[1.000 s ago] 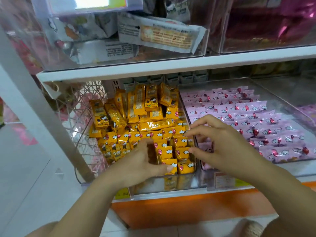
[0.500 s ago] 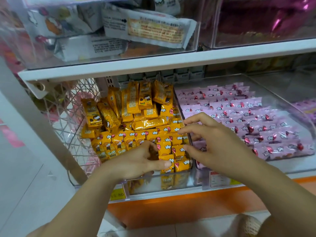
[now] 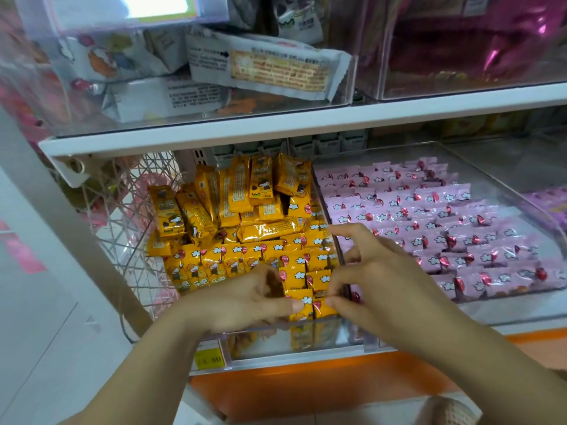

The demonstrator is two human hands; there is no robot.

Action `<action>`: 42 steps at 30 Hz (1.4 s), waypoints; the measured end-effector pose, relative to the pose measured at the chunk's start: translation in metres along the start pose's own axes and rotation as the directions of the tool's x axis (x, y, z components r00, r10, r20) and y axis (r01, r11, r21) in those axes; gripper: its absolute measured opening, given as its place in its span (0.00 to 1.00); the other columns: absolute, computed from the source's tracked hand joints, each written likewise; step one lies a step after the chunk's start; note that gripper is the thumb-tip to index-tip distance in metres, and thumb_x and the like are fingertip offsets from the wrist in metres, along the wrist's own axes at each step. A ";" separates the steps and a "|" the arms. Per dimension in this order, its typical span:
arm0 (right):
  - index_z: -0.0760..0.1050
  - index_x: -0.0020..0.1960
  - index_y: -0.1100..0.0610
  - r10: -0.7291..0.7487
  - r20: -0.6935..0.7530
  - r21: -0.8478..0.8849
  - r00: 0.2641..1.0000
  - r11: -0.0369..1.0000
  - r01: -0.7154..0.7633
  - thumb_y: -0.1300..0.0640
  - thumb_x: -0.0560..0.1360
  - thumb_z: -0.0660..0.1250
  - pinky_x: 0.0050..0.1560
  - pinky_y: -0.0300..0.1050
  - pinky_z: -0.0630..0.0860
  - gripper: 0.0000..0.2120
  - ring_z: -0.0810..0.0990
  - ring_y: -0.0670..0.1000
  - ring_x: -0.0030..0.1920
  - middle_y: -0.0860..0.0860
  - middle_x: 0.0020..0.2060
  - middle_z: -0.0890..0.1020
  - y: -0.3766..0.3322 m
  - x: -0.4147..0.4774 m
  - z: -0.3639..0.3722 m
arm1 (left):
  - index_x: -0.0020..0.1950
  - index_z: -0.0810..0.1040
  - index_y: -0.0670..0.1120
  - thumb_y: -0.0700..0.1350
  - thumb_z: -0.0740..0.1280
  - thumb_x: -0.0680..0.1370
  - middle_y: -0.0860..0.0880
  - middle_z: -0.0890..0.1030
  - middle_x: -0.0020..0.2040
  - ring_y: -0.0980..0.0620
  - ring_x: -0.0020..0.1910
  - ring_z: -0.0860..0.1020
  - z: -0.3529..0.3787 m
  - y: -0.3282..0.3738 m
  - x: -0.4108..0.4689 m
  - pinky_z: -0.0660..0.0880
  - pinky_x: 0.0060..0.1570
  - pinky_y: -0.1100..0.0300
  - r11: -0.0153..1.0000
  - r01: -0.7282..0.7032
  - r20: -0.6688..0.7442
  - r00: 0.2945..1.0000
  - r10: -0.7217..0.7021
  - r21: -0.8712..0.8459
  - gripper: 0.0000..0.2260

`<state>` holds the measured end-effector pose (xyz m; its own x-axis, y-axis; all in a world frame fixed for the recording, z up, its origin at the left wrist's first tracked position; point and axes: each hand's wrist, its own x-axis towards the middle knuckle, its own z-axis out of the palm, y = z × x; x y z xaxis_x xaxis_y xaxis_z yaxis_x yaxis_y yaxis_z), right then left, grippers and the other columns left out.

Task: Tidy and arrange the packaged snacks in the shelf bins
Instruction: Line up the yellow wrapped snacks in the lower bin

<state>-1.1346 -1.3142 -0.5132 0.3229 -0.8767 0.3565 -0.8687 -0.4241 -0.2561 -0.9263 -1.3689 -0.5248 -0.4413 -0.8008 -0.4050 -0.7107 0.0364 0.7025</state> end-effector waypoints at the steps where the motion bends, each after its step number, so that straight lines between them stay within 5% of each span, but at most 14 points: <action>1: 0.74 0.27 0.43 0.007 -0.014 -0.008 1.000 1.000 -0.007 0.51 0.59 0.79 0.49 0.40 0.66 0.13 0.72 0.37 0.43 0.50 0.58 0.78 -0.001 0.001 0.001 | 0.63 0.68 0.47 0.56 0.71 0.73 0.45 0.80 0.57 0.48 0.54 0.81 0.002 -0.004 0.006 0.78 0.55 0.49 0.999 -0.012 0.003 1.000 0.012 -0.039 0.25; 5: 0.72 0.28 0.46 0.032 -0.041 0.040 0.999 0.999 -0.030 0.57 0.61 0.78 0.42 0.42 0.69 0.15 0.80 0.50 0.44 0.50 0.57 0.76 0.000 0.002 0.008 | 0.62 0.69 0.43 0.48 0.70 0.76 0.41 0.80 0.57 0.47 0.52 0.82 0.007 -0.005 0.008 0.80 0.49 0.55 0.991 -0.026 0.000 1.000 0.026 -0.131 0.19; 9: 0.70 0.27 0.49 0.023 -0.071 0.014 0.997 1.000 -0.022 0.61 0.61 0.77 0.36 0.48 0.75 0.17 0.78 0.54 0.39 0.53 0.56 0.75 -0.003 0.004 0.016 | 0.59 0.67 0.50 0.63 0.73 0.67 0.43 0.82 0.54 0.47 0.51 0.82 0.003 -0.001 0.007 0.78 0.54 0.46 0.998 -0.019 0.026 0.999 0.021 -0.068 0.29; 11: 0.70 0.27 0.49 0.037 -0.055 0.005 0.998 0.999 -0.037 0.60 0.62 0.77 0.35 0.49 0.76 0.16 0.77 0.54 0.39 0.53 0.58 0.74 -0.004 0.003 0.017 | 0.56 0.67 0.51 0.63 0.71 0.70 0.45 0.82 0.49 0.46 0.49 0.81 0.004 0.000 0.006 0.78 0.52 0.48 1.000 -0.014 -0.015 1.000 0.014 0.013 0.24; 14: 0.75 0.31 0.47 0.058 -0.018 -0.012 0.998 0.998 -0.058 0.54 0.65 0.76 0.49 0.54 0.78 0.10 0.79 0.56 0.48 0.51 0.63 0.72 -0.003 -0.001 0.014 | 0.56 0.68 0.52 0.63 0.67 0.71 0.54 0.77 0.43 0.56 0.41 0.76 0.005 0.001 0.000 0.72 0.42 0.62 0.992 -0.048 -0.069 0.996 0.056 0.118 0.21; 16: 0.80 0.39 0.45 0.049 -0.036 -0.085 0.998 0.995 -0.052 0.48 0.65 0.76 0.61 0.57 0.70 0.06 0.78 0.56 0.55 0.50 0.63 0.75 -0.002 -0.003 0.010 | 0.59 0.71 0.52 0.66 0.65 0.68 0.54 0.79 0.50 0.58 0.48 0.77 0.001 0.001 -0.006 0.74 0.49 0.62 0.992 -0.081 -0.023 0.996 0.083 0.094 0.26; 18: 0.81 0.45 0.45 0.038 -0.092 -0.142 0.995 0.989 -0.051 0.44 0.65 0.75 0.62 0.54 0.63 0.11 0.74 0.54 0.59 0.49 0.61 0.77 -0.003 -0.003 0.005 | 0.56 0.75 0.53 0.66 0.61 0.68 0.52 0.81 0.52 0.56 0.50 0.80 -0.005 -0.002 -0.011 0.76 0.56 0.57 0.991 -0.123 0.022 0.992 0.121 0.062 0.24; 21: 0.82 0.47 0.45 -0.078 -0.161 -0.156 0.984 0.986 0.052 0.46 0.67 0.70 0.60 0.50 0.66 0.10 0.73 0.50 0.58 0.47 0.57 0.80 -0.020 0.004 0.002 | 0.51 0.79 0.51 0.58 0.60 0.78 0.48 0.82 0.50 0.54 0.51 0.81 -0.011 -0.006 -0.015 0.76 0.58 0.51 0.988 -0.144 0.033 0.989 0.146 -0.046 0.13; 23: 0.83 0.44 0.43 -0.223 -0.084 -0.203 0.971 0.958 0.202 0.45 0.69 0.63 0.59 0.50 0.71 0.11 0.79 0.48 0.54 0.43 0.52 0.83 -0.032 0.013 0.006 | 0.58 0.78 0.47 0.51 0.59 0.81 0.47 0.82 0.52 0.53 0.52 0.80 -0.018 -0.010 -0.017 0.76 0.58 0.55 0.986 -0.163 -0.001 0.987 0.163 -0.018 0.13; 25: 0.83 0.40 0.41 -0.307 0.026 -0.260 0.952 0.917 0.302 0.46 0.68 0.69 0.57 0.53 0.74 0.05 0.83 0.46 0.48 0.41 0.47 0.84 -0.036 0.019 0.014 | 0.59 0.78 0.49 0.47 0.61 0.81 0.51 0.81 0.54 0.55 0.54 0.79 -0.026 -0.016 -0.019 0.74 0.57 0.59 0.980 -0.198 -0.098 0.975 0.198 0.008 0.10; 29: 0.83 0.37 0.40 -0.242 0.122 -0.232 0.963 0.936 0.265 0.51 0.54 0.83 0.55 0.59 0.75 0.15 0.84 0.43 0.43 0.40 0.43 0.85 -0.029 0.029 0.020 | 0.54 0.77 0.53 0.41 0.65 0.79 0.55 0.79 0.52 0.57 0.56 0.77 -0.039 -0.036 -0.019 0.73 0.60 0.61 0.987 -0.163 -0.184 0.970 0.162 0.011 0.08; 34: 0.83 0.39 0.41 -0.266 0.146 -0.188 0.953 0.938 0.291 0.53 0.57 0.82 0.58 0.61 0.71 0.14 0.83 0.42 0.42 0.40 0.44 0.84 -0.025 0.029 0.019 | 0.61 0.77 0.50 0.40 0.68 0.77 0.54 0.78 0.57 0.55 0.59 0.76 -0.043 -0.049 -0.013 0.73 0.62 0.55 0.992 -0.035 -0.091 0.995 0.046 0.118 0.13; 39: 0.83 0.38 0.40 -0.296 0.091 -0.151 0.951 0.940 0.307 0.48 0.65 0.67 0.61 0.49 0.71 0.07 0.82 0.38 0.41 0.37 0.43 0.84 -0.022 0.031 0.021 | 0.64 0.76 0.50 0.36 0.66 0.77 0.54 0.77 0.62 0.56 0.61 0.74 -0.045 -0.056 -0.014 0.72 0.62 0.60 0.985 0.010 -0.091 0.996 0.005 0.171 0.17; 42: 0.84 0.38 0.41 -0.324 0.052 -0.132 0.945 0.936 0.328 0.51 0.63 0.72 0.62 0.49 0.64 0.06 0.83 0.40 0.41 0.39 0.43 0.84 -0.018 0.031 0.023 | 0.65 0.75 0.50 0.35 0.66 0.77 0.54 0.77 0.62 0.59 0.60 0.74 -0.042 -0.056 -0.012 0.72 0.58 0.68 0.990 0.012 -0.063 0.998 -0.003 0.140 0.19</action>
<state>-1.1001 -1.3396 -0.5185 0.6056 -0.7028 0.3734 -0.7564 -0.6541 -0.0045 -0.8584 -1.3866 -0.5346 -0.4035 -0.8370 -0.3696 -0.7856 0.1099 0.6089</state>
